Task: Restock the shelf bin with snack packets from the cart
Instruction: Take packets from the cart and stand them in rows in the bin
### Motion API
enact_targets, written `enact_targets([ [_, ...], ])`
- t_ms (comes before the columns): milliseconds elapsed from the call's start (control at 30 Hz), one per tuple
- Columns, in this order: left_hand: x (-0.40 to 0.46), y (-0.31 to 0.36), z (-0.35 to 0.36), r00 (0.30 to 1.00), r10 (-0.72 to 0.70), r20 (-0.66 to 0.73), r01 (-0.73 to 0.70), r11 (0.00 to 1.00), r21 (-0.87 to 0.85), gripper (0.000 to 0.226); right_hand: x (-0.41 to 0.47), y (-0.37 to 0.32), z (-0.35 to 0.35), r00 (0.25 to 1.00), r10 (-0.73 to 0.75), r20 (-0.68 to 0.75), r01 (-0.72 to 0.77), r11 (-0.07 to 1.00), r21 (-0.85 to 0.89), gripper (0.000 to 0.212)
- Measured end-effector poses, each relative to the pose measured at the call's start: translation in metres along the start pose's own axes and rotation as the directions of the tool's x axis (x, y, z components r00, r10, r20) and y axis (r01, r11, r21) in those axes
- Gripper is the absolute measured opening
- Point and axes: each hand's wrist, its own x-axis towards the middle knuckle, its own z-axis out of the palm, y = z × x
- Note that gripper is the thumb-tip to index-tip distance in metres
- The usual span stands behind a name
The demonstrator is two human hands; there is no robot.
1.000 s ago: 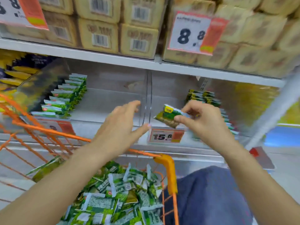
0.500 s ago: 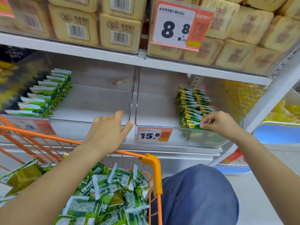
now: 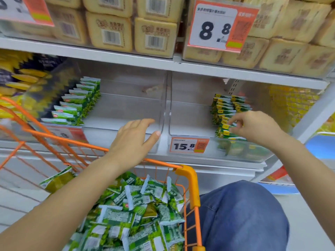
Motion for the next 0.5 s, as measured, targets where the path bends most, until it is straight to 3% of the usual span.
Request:
enact_targets([
  [100, -0.027, -0.015, -0.025, 0.989, 0.051, -0.142, -0.059, 0.997, -0.053, 0.036, -0.020, -0.058, -0.007, 0.978, -0.180, -0.107, 0.191, 0.977, 0.096, 0.015],
  [200, -0.053, -0.037, -0.054, 0.976, 0.035, -0.216, -0.047, 0.998, -0.051, 0.026, -0.041, -0.120, -0.003, 0.934, -0.348, -0.076, 0.356, 0.918, 0.174, 0.017],
  [300, -0.076, -0.063, -0.074, 0.993, -0.119, -0.021, 0.119, 0.992, 0.048, 0.012, -0.054, -0.169, 0.017, 0.867, -0.494, -0.062, 0.494, 0.837, 0.238, 0.019],
  [400, -0.096, -0.083, -0.070, 0.933, -0.280, 0.226, 0.210, 0.934, 0.291, 0.014, -0.057, -0.202, 0.043, 0.834, -0.550, -0.047, 0.541, 0.797, 0.269, 0.033],
  [500, -0.103, -0.095, -0.067, 0.917, -0.381, 0.119, 0.315, 0.874, 0.370, 0.025, -0.059, -0.219, 0.059, 0.837, -0.547, 0.007, 0.521, 0.800, 0.298, 0.053],
])
